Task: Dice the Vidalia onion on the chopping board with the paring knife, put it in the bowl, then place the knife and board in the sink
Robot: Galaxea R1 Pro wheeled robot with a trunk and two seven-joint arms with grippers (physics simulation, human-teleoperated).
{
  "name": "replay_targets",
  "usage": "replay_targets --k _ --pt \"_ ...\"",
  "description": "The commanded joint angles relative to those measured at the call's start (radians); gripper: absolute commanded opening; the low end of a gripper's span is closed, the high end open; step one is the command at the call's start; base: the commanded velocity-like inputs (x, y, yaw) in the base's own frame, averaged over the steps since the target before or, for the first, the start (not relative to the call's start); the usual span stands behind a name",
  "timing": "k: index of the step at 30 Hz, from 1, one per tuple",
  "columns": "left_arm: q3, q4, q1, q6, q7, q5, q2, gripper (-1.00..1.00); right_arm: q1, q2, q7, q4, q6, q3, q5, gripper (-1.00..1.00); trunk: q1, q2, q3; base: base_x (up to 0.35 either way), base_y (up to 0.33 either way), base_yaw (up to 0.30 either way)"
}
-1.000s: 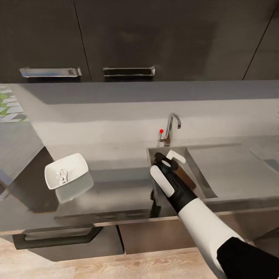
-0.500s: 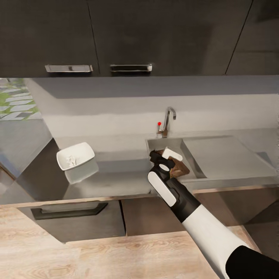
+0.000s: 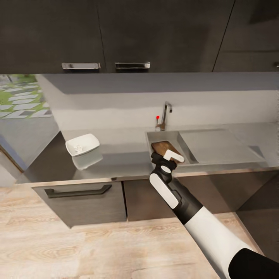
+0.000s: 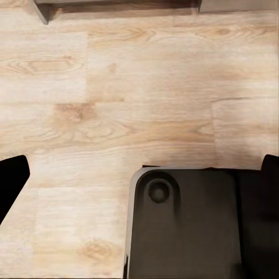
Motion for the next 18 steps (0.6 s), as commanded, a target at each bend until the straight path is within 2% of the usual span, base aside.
replay_targets --k 1,7,13,16,18 --pt "-0.008 -0.001 0.000 -0.001 0.005 0.008 0.001 1.00 0.002 0.000 -0.007 -0.001 0.010 0.001 -0.001 1.00 0.000 -0.002 -0.002 -0.345 0.000 0.000" --pt "-0.008 -0.002 0.000 -0.001 0.005 0.008 0.002 1.00 0.010 -0.001 -0.007 -0.001 0.009 0.001 0.000 1.00 0.000 -0.002 -0.002 -0.345 0.000 0.000" --pt "-0.008 -0.001 0.000 -0.001 0.005 0.008 0.001 1.00 0.074 -0.028 -0.004 -0.001 -0.001 0.003 0.026 1.00 0.000 -0.002 -0.002 -0.345 0.000 0.000" --pt "-0.008 -0.001 0.000 -0.001 0.005 0.008 0.001 1.00 0.108 -0.044 -0.002 -0.001 -0.022 0.031 0.028 1.00 0.000 -0.002 -0.002 -0.345 0.000 0.000" --pt "-0.008 -0.001 0.000 -0.001 0.005 0.008 0.001 1.00 0.119 -0.066 -0.001 0.000 -0.056 0.076 0.028 1.00 0.000 -0.002 -0.002 -0.345 0.000 0.000"
